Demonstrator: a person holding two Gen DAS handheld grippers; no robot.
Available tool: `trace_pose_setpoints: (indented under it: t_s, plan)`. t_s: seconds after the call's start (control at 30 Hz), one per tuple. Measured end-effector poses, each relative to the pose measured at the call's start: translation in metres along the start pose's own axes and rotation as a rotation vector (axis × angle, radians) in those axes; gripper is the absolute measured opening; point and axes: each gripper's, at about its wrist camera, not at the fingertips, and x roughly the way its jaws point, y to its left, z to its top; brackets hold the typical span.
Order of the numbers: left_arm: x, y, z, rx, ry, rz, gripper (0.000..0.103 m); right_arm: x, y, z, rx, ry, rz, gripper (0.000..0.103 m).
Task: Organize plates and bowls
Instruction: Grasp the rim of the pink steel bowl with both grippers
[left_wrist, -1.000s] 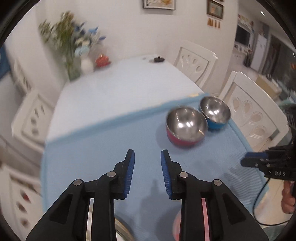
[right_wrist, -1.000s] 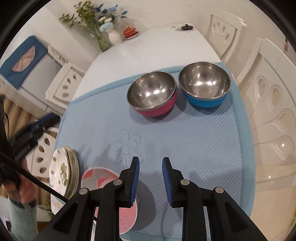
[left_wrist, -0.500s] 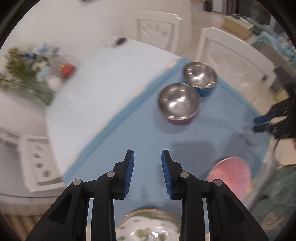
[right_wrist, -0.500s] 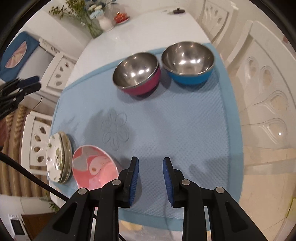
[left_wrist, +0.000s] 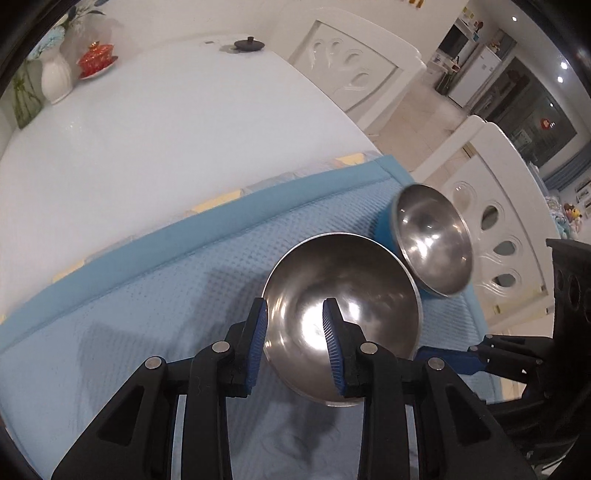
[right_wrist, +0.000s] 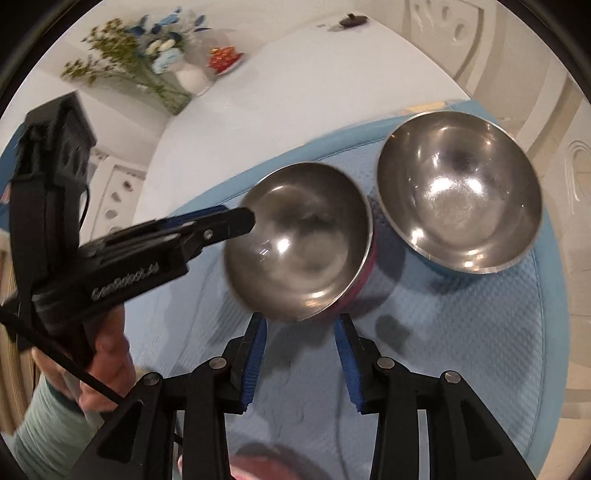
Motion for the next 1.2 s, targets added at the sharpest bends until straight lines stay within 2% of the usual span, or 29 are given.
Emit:
trace_pose_setpoints:
  t_s: [0.13, 0.33, 0.6, 0.73, 0.77, 0.87, 0.97, 1.1, 1.2]
  plan:
    - [0.013, 0.011, 0.001, -0.040, 0.033, -0.066, 0.028, 0.013, -0.014, 0.012, 0.051, 0.005, -0.002, 0.038]
    - [0.014, 0.008, 0.003, -0.011, 0.003, -0.053, 0.028, 0.022, -0.021, 0.019, 0.061, -0.007, -0.017, 0.038]
    - [0.005, 0.018, 0.000, -0.044, 0.009, -0.101, 0.028, 0.035, -0.009, 0.023, 0.012, -0.024, -0.057, 0.034]
    - [-0.005, 0.025, 0.003, -0.097, 0.001, -0.217, 0.028, 0.041, -0.009, 0.024, -0.004, -0.020, -0.101, 0.029]
    - [-0.007, 0.027, 0.004, -0.100, -0.008, -0.218, 0.028, 0.042, -0.012, 0.025, 0.002, -0.016, -0.097, 0.028]
    - [-0.005, 0.033, 0.006, -0.110, -0.016, -0.152, 0.028, 0.045, -0.017, 0.027, 0.025, -0.006, -0.081, 0.027]
    - [0.011, 0.038, 0.004, -0.132, 0.024, -0.112, 0.028, 0.046, -0.021, 0.027, 0.035, 0.004, -0.078, 0.027]
    - [0.030, 0.032, -0.002, -0.124, 0.073, -0.144, 0.026, 0.049, -0.020, 0.026, 0.027, 0.007, -0.083, 0.027]
    - [0.031, 0.022, -0.004, -0.089, 0.066, -0.104, 0.025, 0.046, -0.020, 0.025, 0.011, 0.000, -0.087, 0.027]
